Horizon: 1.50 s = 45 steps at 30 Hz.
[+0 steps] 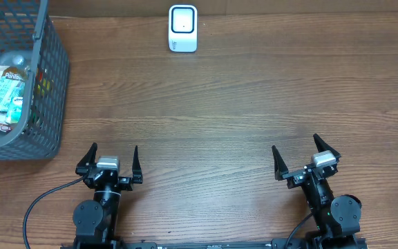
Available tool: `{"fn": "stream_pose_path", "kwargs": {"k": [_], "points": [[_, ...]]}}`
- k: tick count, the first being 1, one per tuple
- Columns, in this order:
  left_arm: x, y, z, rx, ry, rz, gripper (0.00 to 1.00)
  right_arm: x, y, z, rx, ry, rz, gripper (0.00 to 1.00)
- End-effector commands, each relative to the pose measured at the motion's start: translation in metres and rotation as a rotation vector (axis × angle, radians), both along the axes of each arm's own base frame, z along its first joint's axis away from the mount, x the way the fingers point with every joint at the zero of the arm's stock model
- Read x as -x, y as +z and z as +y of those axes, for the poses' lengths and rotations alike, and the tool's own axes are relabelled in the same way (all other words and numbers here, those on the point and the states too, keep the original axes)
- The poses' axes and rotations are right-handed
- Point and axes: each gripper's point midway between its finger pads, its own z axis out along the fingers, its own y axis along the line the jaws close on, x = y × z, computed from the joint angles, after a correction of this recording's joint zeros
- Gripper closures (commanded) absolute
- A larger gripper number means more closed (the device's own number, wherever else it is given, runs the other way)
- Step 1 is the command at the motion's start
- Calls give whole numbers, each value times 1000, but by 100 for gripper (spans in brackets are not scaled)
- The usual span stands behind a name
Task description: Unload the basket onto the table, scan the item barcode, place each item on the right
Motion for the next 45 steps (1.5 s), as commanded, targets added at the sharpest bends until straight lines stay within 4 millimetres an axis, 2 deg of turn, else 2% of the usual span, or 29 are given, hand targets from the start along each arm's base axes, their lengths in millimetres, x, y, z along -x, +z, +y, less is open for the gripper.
{"fn": "stream_pose_path", "kwargs": {"k": [1, 31, 34, 38, 41, 45], "points": [[0, 1, -1, -14, -8, -8, 0, -1, -2, -2, -2, -9, -1, 0], [0, 1, -1, -14, -8, -8, 0, -1, -2, -2, -2, -9, -1, 0], [0, 7, -1, -13, -9, -34, 0, -1, -2, -2, -2, -9, -1, 0], [0, 1, 3, -17, 13, -8, 0, -1, -2, -2, -2, -9, -1, 0], [0, 3, 11, -19, 62, -15, 0, -1, -2, -2, -2, -9, -1, 0], [0, 13, 4, -14, 19, -47, 0, -1, -2, -2, -2, -9, -1, 0]]}}
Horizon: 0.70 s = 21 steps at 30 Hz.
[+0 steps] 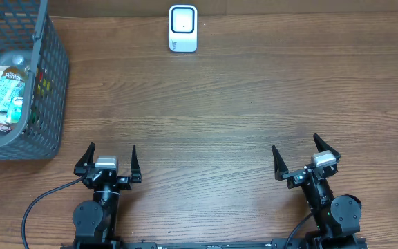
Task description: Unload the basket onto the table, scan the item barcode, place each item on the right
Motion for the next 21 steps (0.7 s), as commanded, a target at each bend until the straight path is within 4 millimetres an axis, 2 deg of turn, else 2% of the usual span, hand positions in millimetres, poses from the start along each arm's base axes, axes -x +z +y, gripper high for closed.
{"fn": "stream_pose_path", "kwargs": {"k": [1, 4, 10, 15, 21], "points": [[2, 17, -4, -12, -26, -45, 0, -1, -2, -2, -3, -9, -1, 0], [8, 47, -10, 23, -59, -89, 0, -1, -2, -2, -3, -9, -1, 0], [40, 139, -8, 106, -62, -176, 0, -1, -2, -2, -3, -9, -1, 0], [62, 207, -10, 125, -77, -140, 0, -1, -2, -2, -3, -9, -1, 0], [63, 273, -13, 107, -88, -21, 0, -1, -2, -2, -3, -9, -1, 0]]}}
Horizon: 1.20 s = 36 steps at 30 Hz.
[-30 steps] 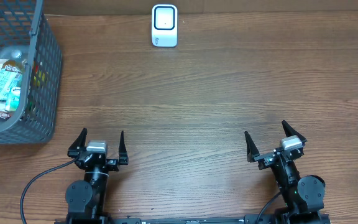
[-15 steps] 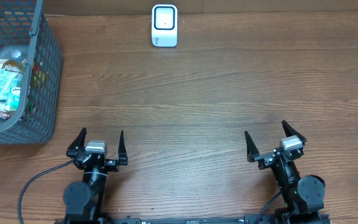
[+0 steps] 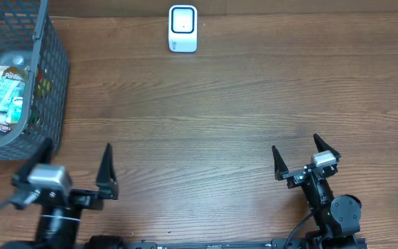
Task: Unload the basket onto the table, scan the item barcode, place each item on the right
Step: 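Reach the left gripper into the basket and grasp the yellow oil bottle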
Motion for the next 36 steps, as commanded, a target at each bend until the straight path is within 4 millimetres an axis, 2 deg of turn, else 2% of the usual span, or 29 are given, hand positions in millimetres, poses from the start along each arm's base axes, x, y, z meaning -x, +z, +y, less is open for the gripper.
{"fn": "stream_pose_path", "kwargs": {"k": [1, 7, 10, 20, 24, 28, 36], "points": [[-8, 38, -3, -7, -15, 65, 0, -1, -2, -2, -2, -9, -1, 0], [-35, 72, -4, -66, -23, 270, 0, -1, -2, -2, -2, -9, -1, 0], [-57, 85, -5, -56, -25, 310, 0, -1, -2, -2, -2, -9, -1, 0], [-120, 64, -7, -121, -38, 402, 0, -1, -2, -2, -2, -9, -1, 0], [-142, 57, 13, -147, 79, 423, 1, 0, -2, -2, -2, -9, -2, 0], [-163, 50, 47, -173, 244, 444, 0, -1, -2, -2, -2, -9, -1, 0], [-196, 40, 103, -96, 317, 444, 0, -1, -2, -2, -2, -9, -1, 0]]}}
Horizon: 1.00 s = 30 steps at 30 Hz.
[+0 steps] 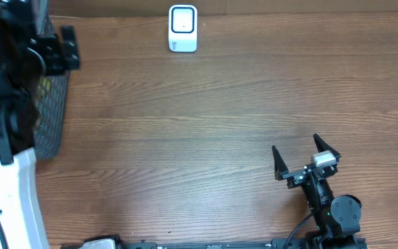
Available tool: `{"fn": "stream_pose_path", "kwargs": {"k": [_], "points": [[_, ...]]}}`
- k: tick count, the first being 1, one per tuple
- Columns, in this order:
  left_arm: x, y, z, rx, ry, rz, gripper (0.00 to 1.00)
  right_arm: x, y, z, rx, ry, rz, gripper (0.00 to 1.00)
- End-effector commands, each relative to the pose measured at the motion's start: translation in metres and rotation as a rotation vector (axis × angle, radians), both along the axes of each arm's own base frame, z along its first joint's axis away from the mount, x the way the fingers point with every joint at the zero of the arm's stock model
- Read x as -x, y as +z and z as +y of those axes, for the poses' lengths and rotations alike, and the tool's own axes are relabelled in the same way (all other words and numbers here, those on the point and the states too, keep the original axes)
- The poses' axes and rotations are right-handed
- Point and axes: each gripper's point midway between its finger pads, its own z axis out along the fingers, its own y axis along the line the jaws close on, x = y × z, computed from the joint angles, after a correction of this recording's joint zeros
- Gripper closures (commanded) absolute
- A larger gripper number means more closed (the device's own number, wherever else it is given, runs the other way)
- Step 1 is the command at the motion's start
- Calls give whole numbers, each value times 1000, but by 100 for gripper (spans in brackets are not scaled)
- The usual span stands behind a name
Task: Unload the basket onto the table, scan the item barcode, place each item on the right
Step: 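Reach the left gripper into the basket and grasp the yellow oil bottle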
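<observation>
The white barcode scanner (183,28) stands at the back edge of the table. My left arm (9,83) reaches over the grey mesh basket (51,117) at the far left, so the packaged items inside are hidden. Its fingers are lost in the dark mass of the arm, so I cannot make out whether they are open or shut. The right gripper (296,145) rests open near the front right, holding nothing.
Only the basket's right wall and near corner show past the arm. A white link of the left arm (9,200) fills the front left corner. The wooden table (206,111) stretches between scanner and right gripper.
The left arm was at the table's front left with open fingers below the basket. Now it is over the basket, covering it. The right arm has not moved.
Both grippers first rested open at the front of the table, the basket's packets in plain sight. The left one then stood further left, near the basket's near corner. Now it is over the basket. Scanner and right gripper stayed put.
</observation>
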Motion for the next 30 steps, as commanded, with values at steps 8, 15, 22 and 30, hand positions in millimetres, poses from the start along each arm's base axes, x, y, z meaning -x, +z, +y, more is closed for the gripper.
{"fn": "stream_pose_path", "kwargs": {"k": [8, 15, 22, 30], "points": [[-17, -21, 93, 51, 125, 12, 0, -1, -2, -2, -2, -9, -2, 0], [-37, -73, 143, 106, 144, 108, 3, -1, -2, -2, -2, -9, -2, 0], [-54, -138, 182, 157, 173, 229, 11, -1, -2, -2, -2, -9, -2, 0], [-85, -200, 171, 141, -82, 323, 18, -1, -2, -2, -2, -9, -2, 0]]}}
